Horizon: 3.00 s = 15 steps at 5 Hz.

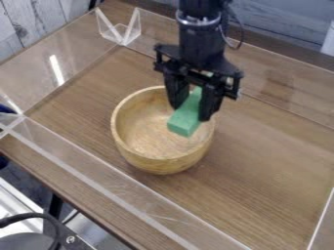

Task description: Remove the green block from inside the brown bowl and put it on the table

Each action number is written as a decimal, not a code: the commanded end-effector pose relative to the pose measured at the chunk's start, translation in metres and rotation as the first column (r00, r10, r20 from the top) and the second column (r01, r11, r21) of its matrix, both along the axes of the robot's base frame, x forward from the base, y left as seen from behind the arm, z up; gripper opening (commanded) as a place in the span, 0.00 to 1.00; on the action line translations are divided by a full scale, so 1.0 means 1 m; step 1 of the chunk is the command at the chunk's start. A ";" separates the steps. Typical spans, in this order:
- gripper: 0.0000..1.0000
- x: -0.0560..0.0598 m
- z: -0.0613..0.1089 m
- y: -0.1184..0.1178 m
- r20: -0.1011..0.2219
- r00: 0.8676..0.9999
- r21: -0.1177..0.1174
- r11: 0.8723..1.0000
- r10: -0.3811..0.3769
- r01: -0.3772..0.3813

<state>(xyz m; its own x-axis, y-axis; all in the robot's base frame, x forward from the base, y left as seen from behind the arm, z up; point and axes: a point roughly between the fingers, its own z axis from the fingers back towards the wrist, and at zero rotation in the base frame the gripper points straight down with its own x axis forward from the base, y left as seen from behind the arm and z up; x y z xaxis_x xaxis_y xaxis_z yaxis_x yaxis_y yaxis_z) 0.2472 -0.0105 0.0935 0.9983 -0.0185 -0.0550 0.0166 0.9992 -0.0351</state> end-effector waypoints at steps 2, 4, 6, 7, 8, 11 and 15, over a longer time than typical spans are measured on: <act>0.00 0.012 0.003 0.009 0.054 0.999 -0.007 1.000 0.003 -0.003; 0.00 0.022 0.015 0.009 0.107 0.994 -0.028 0.999 -0.011 0.014; 0.00 0.021 0.011 0.000 0.110 0.993 -0.038 0.998 -0.035 0.040; 0.00 0.020 0.007 -0.011 0.105 0.992 -0.043 0.997 -0.064 0.068; 0.00 0.016 0.001 -0.022 0.098 0.991 -0.048 0.994 -0.093 0.098; 0.00 0.007 -0.032 -0.060 0.060 0.984 -0.060 0.983 -0.169 0.173; 0.00 -0.003 -0.052 -0.049 0.027 0.987 -0.053 0.986 -0.156 0.157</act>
